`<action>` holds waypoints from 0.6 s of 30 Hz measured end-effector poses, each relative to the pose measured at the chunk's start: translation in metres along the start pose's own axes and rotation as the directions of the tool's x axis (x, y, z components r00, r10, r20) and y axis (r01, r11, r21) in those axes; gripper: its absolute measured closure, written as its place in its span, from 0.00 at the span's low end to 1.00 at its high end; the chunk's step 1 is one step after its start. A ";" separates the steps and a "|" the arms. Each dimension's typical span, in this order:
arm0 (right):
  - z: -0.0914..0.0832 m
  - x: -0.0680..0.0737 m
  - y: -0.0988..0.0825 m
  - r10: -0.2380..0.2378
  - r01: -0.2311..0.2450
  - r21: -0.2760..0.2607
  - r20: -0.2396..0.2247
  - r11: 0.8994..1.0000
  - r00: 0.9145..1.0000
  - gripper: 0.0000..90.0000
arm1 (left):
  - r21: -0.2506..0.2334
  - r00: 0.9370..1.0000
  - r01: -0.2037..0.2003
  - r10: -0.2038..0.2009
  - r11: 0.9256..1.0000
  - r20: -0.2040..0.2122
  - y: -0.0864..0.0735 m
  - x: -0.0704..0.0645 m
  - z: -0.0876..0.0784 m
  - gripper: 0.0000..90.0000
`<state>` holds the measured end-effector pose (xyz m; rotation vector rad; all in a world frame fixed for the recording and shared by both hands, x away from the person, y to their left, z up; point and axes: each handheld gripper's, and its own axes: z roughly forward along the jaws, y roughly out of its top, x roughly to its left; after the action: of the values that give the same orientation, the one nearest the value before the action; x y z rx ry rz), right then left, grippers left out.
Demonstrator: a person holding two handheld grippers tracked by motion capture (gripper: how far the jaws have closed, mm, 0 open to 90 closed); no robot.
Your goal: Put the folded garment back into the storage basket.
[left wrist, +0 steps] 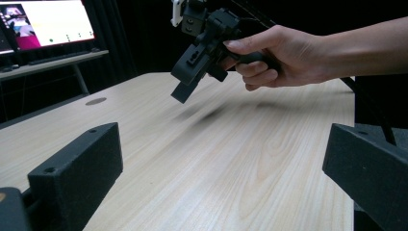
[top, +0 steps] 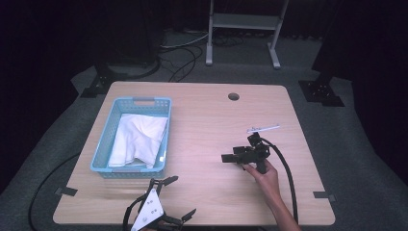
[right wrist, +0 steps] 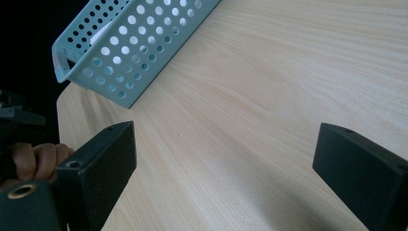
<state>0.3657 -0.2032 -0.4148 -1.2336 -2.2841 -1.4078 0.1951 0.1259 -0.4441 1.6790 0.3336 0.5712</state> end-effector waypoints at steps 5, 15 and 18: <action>-0.003 0.000 -0.003 -0.013 0.013 -0.003 0.005 1.000 1.000 0.09 | -0.004 1.000 0.003 -0.003 1.000 0.000 0.000 0.000 0.000 0.00; -0.010 -0.003 -0.012 -0.012 0.013 -0.020 0.016 1.000 1.000 0.09 | 0.000 1.000 -0.001 0.001 1.000 0.000 0.000 0.000 0.000 0.00; -0.012 -0.001 -0.013 -0.020 0.020 -0.023 0.015 1.000 1.000 0.09 | -0.001 1.000 -0.002 0.002 1.000 0.000 0.000 0.000 0.000 0.00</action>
<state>0.3545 -0.2163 -0.4174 -1.2356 -2.3021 -1.4408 0.1949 0.1259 -0.4441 1.6790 0.3317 0.5728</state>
